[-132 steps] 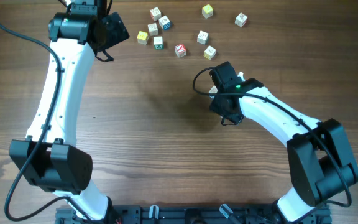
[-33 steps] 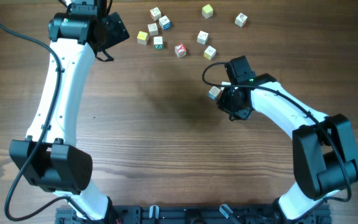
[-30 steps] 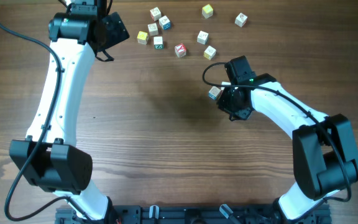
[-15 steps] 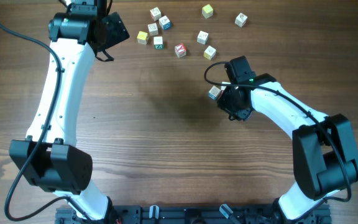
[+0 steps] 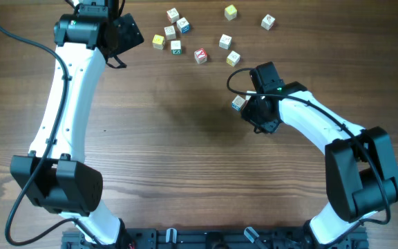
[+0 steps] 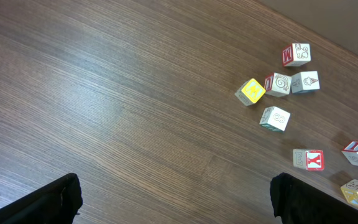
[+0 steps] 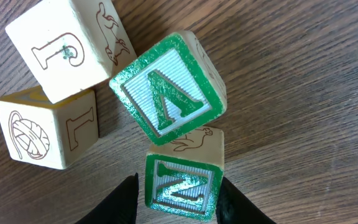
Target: Form a circle
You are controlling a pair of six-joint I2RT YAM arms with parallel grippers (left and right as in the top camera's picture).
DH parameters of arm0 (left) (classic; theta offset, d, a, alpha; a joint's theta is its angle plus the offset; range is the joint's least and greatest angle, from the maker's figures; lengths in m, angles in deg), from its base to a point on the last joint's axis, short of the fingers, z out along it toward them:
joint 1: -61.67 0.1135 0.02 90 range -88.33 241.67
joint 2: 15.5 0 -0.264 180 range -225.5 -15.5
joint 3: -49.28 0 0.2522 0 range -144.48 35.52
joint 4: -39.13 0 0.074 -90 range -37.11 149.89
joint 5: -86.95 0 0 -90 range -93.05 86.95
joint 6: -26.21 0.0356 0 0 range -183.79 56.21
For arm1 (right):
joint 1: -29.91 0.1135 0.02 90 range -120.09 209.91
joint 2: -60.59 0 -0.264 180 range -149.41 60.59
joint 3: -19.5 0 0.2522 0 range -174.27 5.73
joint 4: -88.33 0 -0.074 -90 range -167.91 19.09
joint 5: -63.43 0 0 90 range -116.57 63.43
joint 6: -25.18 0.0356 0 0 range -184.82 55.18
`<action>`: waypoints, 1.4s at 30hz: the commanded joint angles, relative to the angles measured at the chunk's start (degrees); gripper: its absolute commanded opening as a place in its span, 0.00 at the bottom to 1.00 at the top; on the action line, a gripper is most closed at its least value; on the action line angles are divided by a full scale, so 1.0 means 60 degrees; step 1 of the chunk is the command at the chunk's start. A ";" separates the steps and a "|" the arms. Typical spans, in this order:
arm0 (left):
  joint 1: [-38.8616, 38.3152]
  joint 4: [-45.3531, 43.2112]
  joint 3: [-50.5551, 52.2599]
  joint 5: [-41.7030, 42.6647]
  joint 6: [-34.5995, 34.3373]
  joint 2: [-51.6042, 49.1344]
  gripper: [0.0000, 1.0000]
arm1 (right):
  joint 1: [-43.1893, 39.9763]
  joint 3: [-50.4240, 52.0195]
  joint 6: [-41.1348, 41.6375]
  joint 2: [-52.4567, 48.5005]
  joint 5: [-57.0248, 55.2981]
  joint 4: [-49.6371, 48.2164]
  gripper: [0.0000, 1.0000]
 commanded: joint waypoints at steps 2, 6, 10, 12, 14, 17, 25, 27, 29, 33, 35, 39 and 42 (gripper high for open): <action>0.0015 0.0004 -0.0168 0.0051 -0.0135 0.0211 1.00 | 0.0040 0.0076 0.0120 -0.0117 -0.0226 -0.0022 0.40; 0.0015 0.0004 -0.0168 0.0051 -0.0135 0.0211 1.00 | 0.0040 0.0076 0.0291 -0.0117 -0.0226 -0.0025 0.41; 0.0015 0.0004 -0.0168 0.0051 -0.0135 0.0211 1.00 | 0.0040 0.0076 0.0291 -0.0117 -0.0222 -0.0025 0.40; 0.0015 0.0004 -0.0168 0.0051 -0.0135 0.0211 1.00 | 0.0040 0.0076 0.0310 -0.0117 -0.0222 -0.0022 0.40; 0.0015 0.0004 -0.0168 0.0051 -0.0135 0.0211 1.00 | 0.0040 0.0076 0.0379 -0.0117 -0.0222 -0.0022 0.40; 0.0015 0.0004 -0.0168 0.0051 -0.0135 0.0211 1.00 | 0.0040 0.0076 0.0543 -0.0117 -0.0226 -0.0025 0.40; 0.0015 0.0004 -0.0168 0.0051 -0.0135 0.0211 1.00 | 0.0040 0.0076 0.0608 -0.0117 -0.0222 -0.0025 0.37; 0.0015 0.0004 -0.0168 0.0051 -0.0135 0.0211 1.00 | 0.0040 0.0076 0.0616 -0.0117 -0.0222 -0.0025 0.37; 0.0015 0.0004 -0.0168 0.0051 -0.0135 0.0211 1.00 | 0.0040 0.0076 0.0780 -0.0117 -0.0222 -0.0015 0.38; 0.0015 0.0004 -0.0168 0.0051 -0.0135 0.0211 1.00 | 0.0040 0.0076 0.1049 -0.0117 -0.0215 -0.0018 0.38; 0.0015 0.0004 -0.0168 0.0051 -0.0135 0.0211 1.00 | 0.0040 0.0076 0.1115 -0.0117 -0.0219 -0.0018 0.38; 0.0015 0.0004 -0.0168 0.0051 -0.0135 0.0211 1.00 | 0.0040 0.0076 0.1286 -0.0117 -0.0182 -0.0015 0.37; 0.0015 0.0004 -0.0168 0.0051 -0.0135 0.0211 1.00 | 0.0040 0.0076 0.1315 -0.0117 -0.0182 -0.0011 0.36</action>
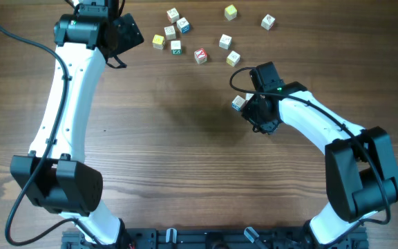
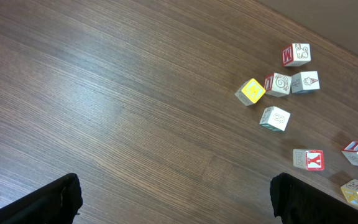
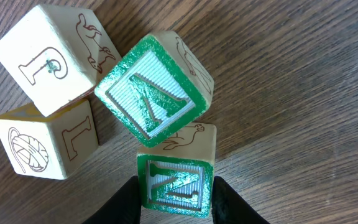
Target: Form a circle
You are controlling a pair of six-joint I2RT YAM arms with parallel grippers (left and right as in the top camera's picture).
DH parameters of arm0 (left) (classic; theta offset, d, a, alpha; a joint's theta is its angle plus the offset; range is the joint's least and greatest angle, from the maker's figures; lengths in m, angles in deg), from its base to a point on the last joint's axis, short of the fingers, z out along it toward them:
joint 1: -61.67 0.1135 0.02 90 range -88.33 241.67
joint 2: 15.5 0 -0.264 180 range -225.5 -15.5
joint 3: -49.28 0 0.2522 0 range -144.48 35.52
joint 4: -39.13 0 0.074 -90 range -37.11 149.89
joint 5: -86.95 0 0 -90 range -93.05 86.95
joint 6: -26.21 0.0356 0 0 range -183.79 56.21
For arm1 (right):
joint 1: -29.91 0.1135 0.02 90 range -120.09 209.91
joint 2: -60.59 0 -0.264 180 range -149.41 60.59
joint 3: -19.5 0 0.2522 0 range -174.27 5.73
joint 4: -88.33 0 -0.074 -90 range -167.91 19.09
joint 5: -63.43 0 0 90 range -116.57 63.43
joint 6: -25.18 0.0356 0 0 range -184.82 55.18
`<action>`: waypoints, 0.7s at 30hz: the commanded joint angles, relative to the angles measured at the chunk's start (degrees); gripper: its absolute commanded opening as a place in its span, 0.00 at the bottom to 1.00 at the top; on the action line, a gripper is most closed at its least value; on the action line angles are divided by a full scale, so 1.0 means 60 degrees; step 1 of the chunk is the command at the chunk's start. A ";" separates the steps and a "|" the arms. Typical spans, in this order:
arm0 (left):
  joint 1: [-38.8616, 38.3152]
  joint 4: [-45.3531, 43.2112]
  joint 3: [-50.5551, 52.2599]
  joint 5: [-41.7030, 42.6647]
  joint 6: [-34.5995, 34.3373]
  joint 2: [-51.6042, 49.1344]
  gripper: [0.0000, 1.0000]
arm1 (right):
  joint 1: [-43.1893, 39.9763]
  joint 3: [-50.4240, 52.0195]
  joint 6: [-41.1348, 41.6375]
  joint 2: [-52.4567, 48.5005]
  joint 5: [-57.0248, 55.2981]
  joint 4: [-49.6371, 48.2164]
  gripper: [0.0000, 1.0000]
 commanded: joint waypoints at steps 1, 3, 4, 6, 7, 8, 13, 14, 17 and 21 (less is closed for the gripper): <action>0.0015 0.0004 -0.0168 0.0051 -0.0135 0.0211 1.00 | 0.0040 0.0076 0.0259 -0.0117 -0.0182 -0.0011 0.37; 0.0015 0.0004 -0.0168 0.0051 -0.0135 0.0211 1.00 | 0.0040 0.0076 0.0430 -0.0117 -0.0182 -0.0007 0.37; 0.0015 0.0004 -0.0168 0.0051 -0.0135 0.0211 1.00 | 0.0040 0.0076 0.0433 -0.0117 -0.0182 -0.0018 0.37; 0.0015 0.0004 -0.0168 0.0051 -0.0135 0.0211 1.00 | 0.0040 0.0076 0.0477 -0.0117 -0.0186 -0.0018 0.37; 0.0015 0.0004 -0.0168 0.0051 -0.0135 0.0211 1.00 | 0.0040 0.0076 0.0506 -0.0117 -0.0186 -0.0018 0.37; 0.0015 0.0004 -0.0168 0.0051 -0.0135 0.0211 1.00 | 0.0040 0.0076 0.0550 -0.0117 -0.0186 -0.0018 0.37; 0.0015 0.0004 -0.0168 0.0051 -0.0135 0.0211 1.00 | 0.0040 0.0076 0.0776 -0.0117 -0.0186 -0.0029 0.37; 0.0015 0.0004 -0.0168 0.0051 -0.0135 0.0211 1.00 | 0.0040 0.0076 0.0900 -0.0117 -0.0186 -0.0022 0.37; 0.0015 0.0004 -0.0168 0.0051 -0.0135 0.0211 1.00 | 0.0040 0.0076 0.0929 -0.0117 -0.0182 -0.0055 0.37; 0.0015 0.0004 -0.0168 0.0051 -0.0135 0.0211 1.00 | 0.0040 0.0076 0.1188 -0.0117 -0.0146 -0.0069 0.37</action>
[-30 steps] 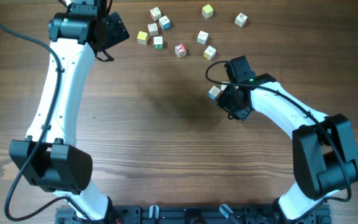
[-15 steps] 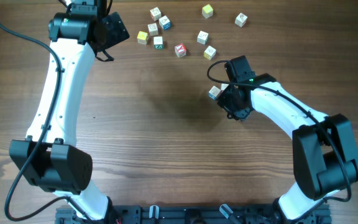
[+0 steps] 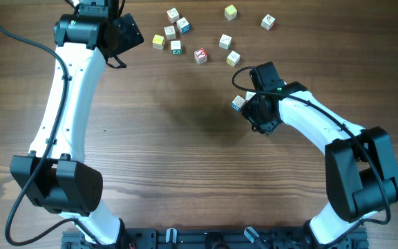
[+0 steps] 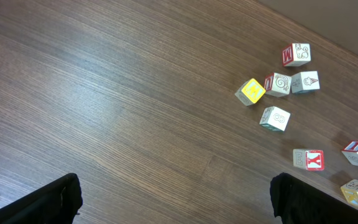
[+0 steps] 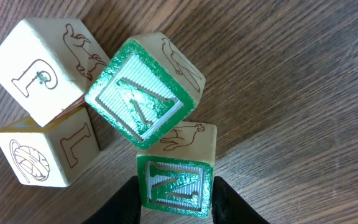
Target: Form a circle
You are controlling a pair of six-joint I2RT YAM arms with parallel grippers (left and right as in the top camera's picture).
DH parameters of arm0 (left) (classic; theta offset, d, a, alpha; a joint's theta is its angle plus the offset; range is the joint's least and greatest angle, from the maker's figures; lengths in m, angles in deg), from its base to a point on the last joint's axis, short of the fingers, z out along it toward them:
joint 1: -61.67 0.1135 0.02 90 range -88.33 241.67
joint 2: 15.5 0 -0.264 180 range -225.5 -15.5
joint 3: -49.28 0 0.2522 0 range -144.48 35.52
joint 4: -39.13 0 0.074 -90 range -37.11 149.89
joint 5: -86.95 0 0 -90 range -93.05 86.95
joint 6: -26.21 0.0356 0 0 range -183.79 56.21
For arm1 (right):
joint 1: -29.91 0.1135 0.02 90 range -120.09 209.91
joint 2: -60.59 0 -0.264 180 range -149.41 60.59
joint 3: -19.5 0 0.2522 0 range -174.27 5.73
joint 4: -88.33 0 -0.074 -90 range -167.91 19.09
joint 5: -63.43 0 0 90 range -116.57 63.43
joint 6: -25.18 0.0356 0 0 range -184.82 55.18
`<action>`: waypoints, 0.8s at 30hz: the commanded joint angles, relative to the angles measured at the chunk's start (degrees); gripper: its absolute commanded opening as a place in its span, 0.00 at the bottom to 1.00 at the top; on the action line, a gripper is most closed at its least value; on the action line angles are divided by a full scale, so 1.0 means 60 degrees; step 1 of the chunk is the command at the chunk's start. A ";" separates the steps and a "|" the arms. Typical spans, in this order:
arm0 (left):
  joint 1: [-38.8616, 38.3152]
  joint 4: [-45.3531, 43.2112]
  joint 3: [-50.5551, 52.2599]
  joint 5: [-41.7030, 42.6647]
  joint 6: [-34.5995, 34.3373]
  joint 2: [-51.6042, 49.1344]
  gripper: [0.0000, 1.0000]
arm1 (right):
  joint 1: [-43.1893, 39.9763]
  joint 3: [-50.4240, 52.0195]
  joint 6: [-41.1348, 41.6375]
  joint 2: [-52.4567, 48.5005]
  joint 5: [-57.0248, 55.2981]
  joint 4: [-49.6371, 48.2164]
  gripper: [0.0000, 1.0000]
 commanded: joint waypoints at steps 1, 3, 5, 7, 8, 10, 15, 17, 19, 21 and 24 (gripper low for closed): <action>0.0015 0.0004 -0.0168 0.0051 -0.0131 0.0211 1.00 | 0.0040 0.0076 0.0404 -0.0117 -0.0149 -0.0069 0.38; 0.0015 0.0004 -0.0168 0.0051 -0.0131 0.0211 1.00 | 0.0040 0.0076 0.0561 -0.0117 -0.0149 -0.0062 0.38; 0.0015 0.0004 -0.0168 0.0051 -0.0131 0.0211 1.00 | 0.0040 0.0076 0.0565 -0.0117 -0.0149 -0.0098 0.38; 0.0015 0.0000 -0.0168 0.0051 -0.0131 0.0211 1.00 | 0.0040 0.0076 0.0561 -0.0117 -0.0149 -0.0102 0.38; 0.0015 0.0004 -0.0168 0.0051 -0.0131 0.0211 1.00 | 0.0040 0.0076 0.0561 -0.0117 -0.0149 -0.0102 0.38; 0.0015 0.0004 -0.0168 0.0051 -0.0131 0.0211 1.00 | 0.0040 0.0076 0.0557 -0.0117 -0.0142 -0.0124 0.46; 0.0015 0.0004 -0.0168 0.0051 -0.0131 0.0211 1.00 | 0.0040 0.0076 0.0550 -0.0117 0.0113 -0.0244 0.54; 0.0015 0.0004 -0.0168 0.0051 -0.0131 0.0211 1.00 | 0.0040 0.0076 0.0543 -0.0117 0.0189 -0.0280 0.62; 0.0015 0.0004 -0.0168 0.0051 -0.0131 0.0211 1.00 | 0.0040 0.0076 0.0532 -0.0117 0.0313 -0.0266 0.69; 0.0015 0.0004 -0.0168 0.0051 -0.0131 0.0211 1.00 | 0.0040 0.0076 0.0528 -0.0117 0.0521 -0.0270 0.74; 0.0015 0.0004 -0.0168 0.0051 -0.0131 0.0211 1.00 | 0.0040 0.0076 0.0357 -0.0117 0.0834 -0.0270 0.78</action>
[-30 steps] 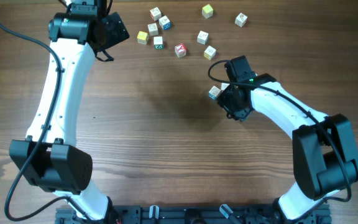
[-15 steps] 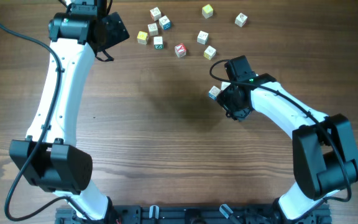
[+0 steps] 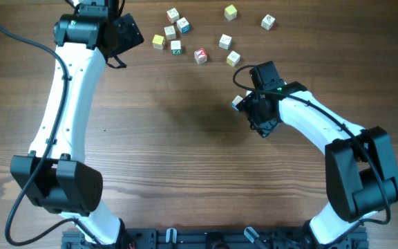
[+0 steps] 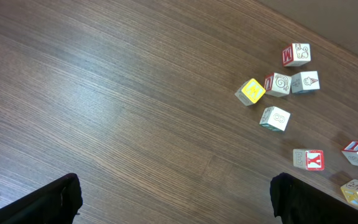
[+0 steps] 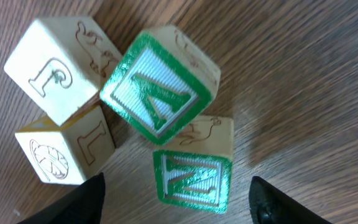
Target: Form a circle
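Note:
Four wooden letter blocks lie packed together in the right wrist view: a green N block (image 5: 192, 179), a green A block (image 5: 157, 93) touching its top, a J block (image 5: 58, 68) and an L block (image 5: 64, 149) with a yarn picture. My right gripper (image 5: 176, 204) is open, its fingertips (image 5: 82, 202) wide on either side of the N block and clear of it. In the overhead view only one block of this cluster (image 3: 237, 102) shows beside the right gripper (image 3: 249, 105). My left gripper (image 4: 176, 204) is open over bare table at the back left.
Several loose blocks lie scattered along the far edge, among them a yellow block (image 3: 158, 41), a red X block (image 3: 200, 55), a yellow-green block (image 3: 230, 11) and a far-right block (image 3: 267, 22). The left wrist view shows the same scatter, such as the yellow block (image 4: 251, 91).
My right gripper has opened and let go of the green N block, which rests on the table against the A block. The left arm has not moved.
My right gripper was shut on the green N block just below the A block. Over the following moments it stayed shut on it while the A block turned a little and the cluster tightened. Now the N block lies released. The left gripper stayed open and still throughout.

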You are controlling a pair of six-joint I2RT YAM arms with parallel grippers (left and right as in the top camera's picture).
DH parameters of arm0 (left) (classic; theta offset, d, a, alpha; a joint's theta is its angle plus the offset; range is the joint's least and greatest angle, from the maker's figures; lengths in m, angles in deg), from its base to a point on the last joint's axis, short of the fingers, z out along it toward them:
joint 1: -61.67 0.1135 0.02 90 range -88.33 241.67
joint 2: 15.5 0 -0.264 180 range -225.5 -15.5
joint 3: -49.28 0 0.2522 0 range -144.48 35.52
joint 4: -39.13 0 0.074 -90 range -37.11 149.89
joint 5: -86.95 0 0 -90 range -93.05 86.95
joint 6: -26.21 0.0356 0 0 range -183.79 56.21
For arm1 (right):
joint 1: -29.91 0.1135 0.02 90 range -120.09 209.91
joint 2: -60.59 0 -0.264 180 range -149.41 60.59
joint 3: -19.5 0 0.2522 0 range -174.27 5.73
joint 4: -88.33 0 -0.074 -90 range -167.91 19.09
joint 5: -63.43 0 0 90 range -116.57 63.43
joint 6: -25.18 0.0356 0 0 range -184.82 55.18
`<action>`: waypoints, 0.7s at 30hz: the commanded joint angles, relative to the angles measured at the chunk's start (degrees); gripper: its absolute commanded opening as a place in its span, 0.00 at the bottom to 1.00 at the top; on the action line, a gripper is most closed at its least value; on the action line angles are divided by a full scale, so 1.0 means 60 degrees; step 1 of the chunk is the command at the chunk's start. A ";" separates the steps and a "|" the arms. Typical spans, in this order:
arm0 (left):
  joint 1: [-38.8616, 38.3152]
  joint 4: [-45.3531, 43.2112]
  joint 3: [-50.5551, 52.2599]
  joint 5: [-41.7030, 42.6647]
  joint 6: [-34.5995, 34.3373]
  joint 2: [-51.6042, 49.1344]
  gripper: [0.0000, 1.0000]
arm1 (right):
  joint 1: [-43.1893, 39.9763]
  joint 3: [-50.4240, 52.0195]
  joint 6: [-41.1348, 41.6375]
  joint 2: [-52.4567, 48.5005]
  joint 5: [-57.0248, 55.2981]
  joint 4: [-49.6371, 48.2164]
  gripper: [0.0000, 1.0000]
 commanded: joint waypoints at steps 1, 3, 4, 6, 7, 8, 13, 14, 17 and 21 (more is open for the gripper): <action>0.0015 0.0004 -0.0168 0.0051 -0.0135 0.0211 1.00 | 0.0040 0.0073 -0.0237 -0.0113 0.0510 -0.0004 0.82; 0.0015 0.0004 -0.0168 0.0051 -0.0135 0.0211 1.00 | 0.0040 0.0073 -0.0484 -0.0098 0.0557 0.0124 0.91; 0.0015 0.0004 -0.0168 0.0051 -0.0135 0.0211 1.00 | 0.0040 0.0069 -0.0495 -0.0069 0.0543 0.0251 0.98; 0.0015 0.0004 -0.0168 0.0051 -0.0135 0.0211 1.00 | 0.0040 0.0069 -0.0506 0.0029 0.0543 0.0470 1.00; 0.0015 0.0004 -0.0168 0.0051 -0.0135 0.0211 1.00 | 0.0040 0.0069 -0.0729 0.0182 0.0546 0.0525 1.00; 0.0015 0.0004 -0.0168 0.0051 -0.0135 0.0211 1.00 | 0.0040 0.0069 -0.0750 0.0302 0.0543 0.0605 1.00; 0.0015 0.0004 -0.0168 0.0051 -0.0135 0.0211 1.00 | 0.0040 0.0069 -0.1220 0.1177 0.0499 0.1075 1.00; 0.0015 0.0004 -0.0168 0.0051 -0.0135 0.0211 1.00 | 0.0040 0.0069 -0.1217 0.1362 0.0404 0.1264 1.00; 0.0015 0.0004 -0.0168 0.0051 -0.0135 0.0211 1.00 | 0.0040 0.0069 -0.1209 0.1759 -0.0364 0.1803 1.00; 0.0015 0.0004 -0.0168 0.0051 -0.0135 0.0211 1.00 | 0.0040 0.0069 -0.1224 0.1741 -0.0903 0.1851 1.00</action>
